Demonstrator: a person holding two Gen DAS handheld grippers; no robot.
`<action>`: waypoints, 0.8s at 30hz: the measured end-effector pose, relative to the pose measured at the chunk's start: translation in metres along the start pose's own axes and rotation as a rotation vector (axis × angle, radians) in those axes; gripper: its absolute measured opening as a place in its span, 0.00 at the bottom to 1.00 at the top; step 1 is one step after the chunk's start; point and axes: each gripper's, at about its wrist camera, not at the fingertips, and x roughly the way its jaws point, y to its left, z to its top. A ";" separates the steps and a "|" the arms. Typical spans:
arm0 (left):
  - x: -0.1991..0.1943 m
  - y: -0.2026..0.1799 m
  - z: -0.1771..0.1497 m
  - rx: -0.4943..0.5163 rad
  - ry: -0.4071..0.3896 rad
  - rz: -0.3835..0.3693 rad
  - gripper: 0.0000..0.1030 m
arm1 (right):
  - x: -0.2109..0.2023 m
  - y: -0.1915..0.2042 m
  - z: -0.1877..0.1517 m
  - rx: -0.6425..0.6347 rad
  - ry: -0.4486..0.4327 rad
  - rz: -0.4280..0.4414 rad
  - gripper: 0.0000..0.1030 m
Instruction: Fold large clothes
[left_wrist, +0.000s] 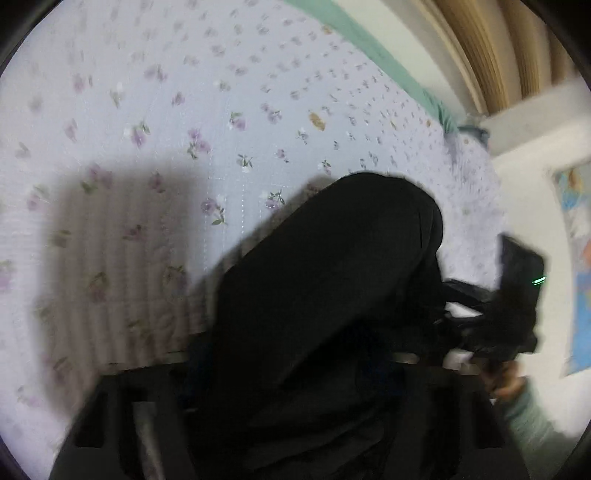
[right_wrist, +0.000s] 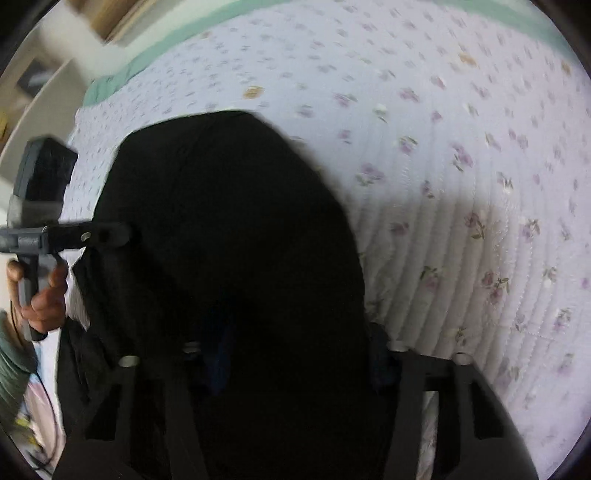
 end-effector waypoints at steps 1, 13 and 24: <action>-0.008 -0.012 -0.009 0.055 -0.019 0.034 0.33 | -0.003 0.004 -0.003 -0.011 -0.010 -0.005 0.25; -0.163 -0.116 -0.153 0.187 -0.277 0.044 0.18 | -0.181 0.111 -0.121 -0.171 -0.283 -0.132 0.16; -0.202 -0.144 -0.289 0.231 -0.290 0.136 0.19 | -0.248 0.172 -0.262 -0.212 -0.331 -0.250 0.16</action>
